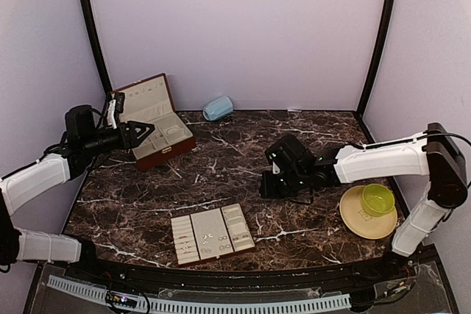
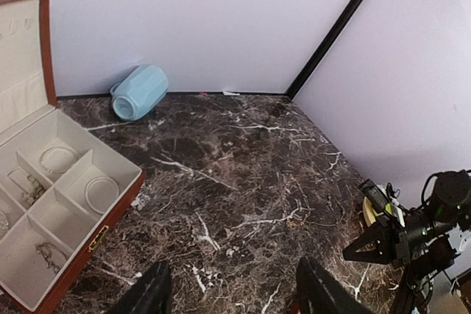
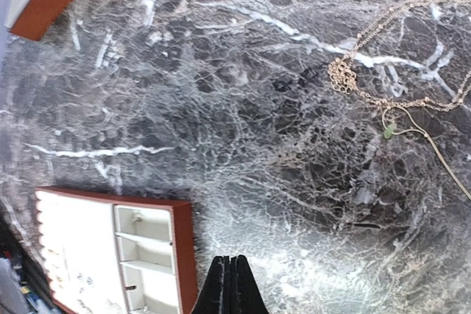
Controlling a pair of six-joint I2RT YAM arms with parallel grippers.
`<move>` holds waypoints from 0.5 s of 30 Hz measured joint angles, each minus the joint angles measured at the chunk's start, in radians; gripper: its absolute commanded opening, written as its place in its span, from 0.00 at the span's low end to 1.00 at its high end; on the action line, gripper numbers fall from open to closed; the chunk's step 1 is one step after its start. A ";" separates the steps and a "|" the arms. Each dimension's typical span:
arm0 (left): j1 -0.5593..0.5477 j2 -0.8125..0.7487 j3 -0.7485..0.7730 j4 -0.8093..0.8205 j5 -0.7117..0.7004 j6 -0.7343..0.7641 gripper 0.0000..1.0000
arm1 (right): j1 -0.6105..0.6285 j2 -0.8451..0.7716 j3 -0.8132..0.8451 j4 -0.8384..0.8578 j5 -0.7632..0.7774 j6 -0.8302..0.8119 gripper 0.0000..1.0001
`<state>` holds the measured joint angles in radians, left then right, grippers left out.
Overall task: Organize the mixed jewelry
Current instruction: Pick up the earring from the center of the board.
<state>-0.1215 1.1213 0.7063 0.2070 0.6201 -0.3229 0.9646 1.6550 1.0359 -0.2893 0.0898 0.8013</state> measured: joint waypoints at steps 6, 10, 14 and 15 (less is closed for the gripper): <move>-0.067 -0.058 -0.126 0.238 0.098 0.015 0.61 | -0.036 -0.049 -0.085 0.199 -0.161 -0.013 0.00; -0.234 -0.111 -0.185 0.326 0.095 0.098 0.62 | -0.036 -0.087 -0.109 0.333 -0.279 -0.030 0.00; -0.365 -0.131 -0.220 0.381 0.058 0.156 0.62 | -0.037 -0.140 -0.144 0.464 -0.397 -0.033 0.00; -0.396 -0.131 -0.228 0.391 0.039 0.166 0.62 | -0.037 -0.148 -0.149 0.494 -0.424 -0.032 0.00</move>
<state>-0.5175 0.9905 0.4782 0.5983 0.6590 -0.1566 0.9279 1.5074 0.8867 0.2047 -0.3340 0.7696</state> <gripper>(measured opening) 0.615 0.006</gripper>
